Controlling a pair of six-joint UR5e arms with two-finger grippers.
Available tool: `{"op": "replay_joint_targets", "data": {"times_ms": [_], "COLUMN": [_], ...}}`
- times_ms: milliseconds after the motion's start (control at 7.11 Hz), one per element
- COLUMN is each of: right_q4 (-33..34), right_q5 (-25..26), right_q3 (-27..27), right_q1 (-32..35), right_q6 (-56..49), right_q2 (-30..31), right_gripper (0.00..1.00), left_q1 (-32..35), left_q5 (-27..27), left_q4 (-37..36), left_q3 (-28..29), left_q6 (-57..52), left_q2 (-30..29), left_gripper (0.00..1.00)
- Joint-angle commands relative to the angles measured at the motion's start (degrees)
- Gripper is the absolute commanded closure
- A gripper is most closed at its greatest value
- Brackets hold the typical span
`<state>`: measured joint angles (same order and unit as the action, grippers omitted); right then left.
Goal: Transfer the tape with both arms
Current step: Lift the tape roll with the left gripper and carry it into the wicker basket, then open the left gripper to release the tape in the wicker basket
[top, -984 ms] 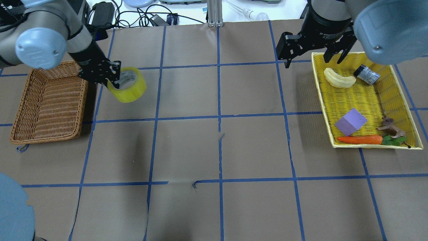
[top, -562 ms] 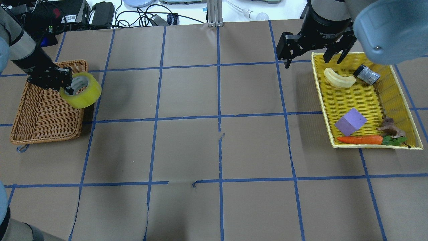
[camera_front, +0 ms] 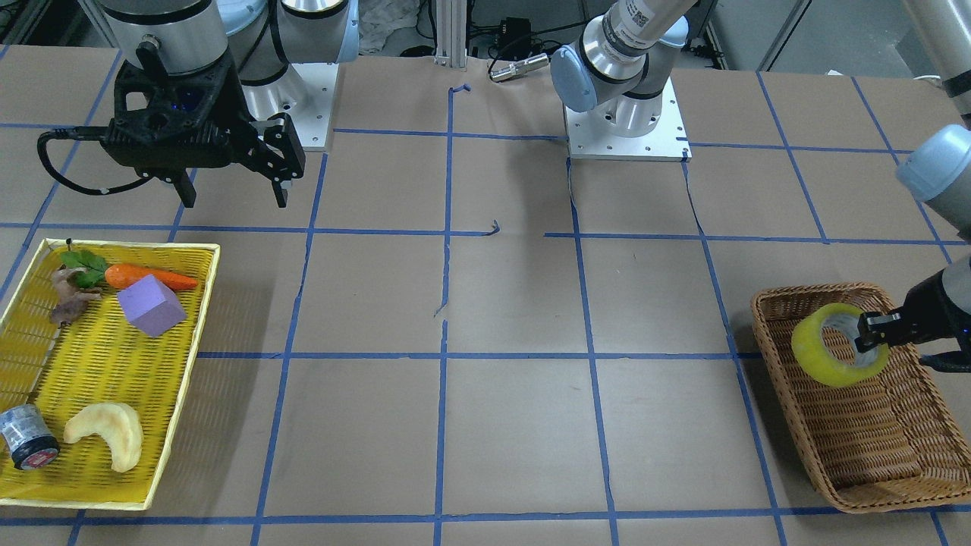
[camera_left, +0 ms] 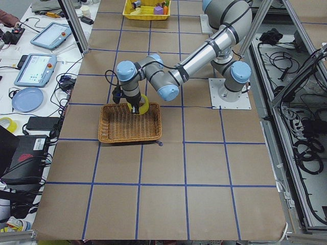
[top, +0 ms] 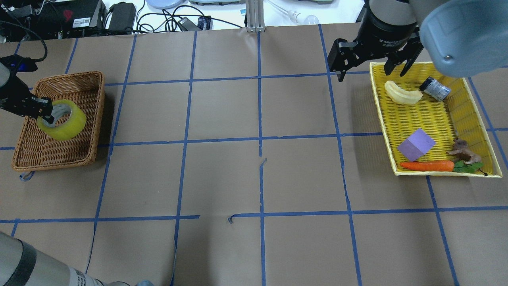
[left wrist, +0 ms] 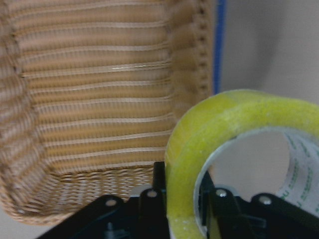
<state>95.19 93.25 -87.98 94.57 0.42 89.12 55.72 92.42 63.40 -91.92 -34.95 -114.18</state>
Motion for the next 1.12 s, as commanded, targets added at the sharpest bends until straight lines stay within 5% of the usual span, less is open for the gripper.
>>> {"op": "replay_joint_targets", "data": {"times_ms": [0,281,422,562,703,984], "right_q4": [-0.09,-0.09,-0.09,-0.09,-0.09,-0.09], "right_q5": [0.00,0.00,0.00,0.00,0.00,0.00], "right_q3": [0.00,0.00,0.00,0.00,0.00,0.00], "right_q1": [0.00,0.00,0.00,0.00,0.00,0.00], "right_q6": [0.02,0.02,0.02,0.02,0.02,0.02], "right_q2": [0.00,0.00,0.00,0.00,0.00,0.00], "right_gripper": [0.00,0.00,0.00,0.00,0.00,0.00], "left_q1": [-0.96,-1.05,-1.05,-1.05,-1.05,1.83], "left_q5": [0.12,0.12,0.47,0.48,0.65,1.79], "left_q4": [-6.61,-7.23,-8.97,-9.25,-9.17,-7.34], "left_q3": [-1.25,-1.25,-1.33,-0.90,-0.55,-0.37], "left_q6": [-1.18,-1.18,-1.18,-1.26,-1.00,1.18], "left_q2": [-2.97,-3.77,-3.86,-3.34,-2.20,1.04], "left_gripper": [1.00,1.00,0.35,0.10,0.00,0.00]}}
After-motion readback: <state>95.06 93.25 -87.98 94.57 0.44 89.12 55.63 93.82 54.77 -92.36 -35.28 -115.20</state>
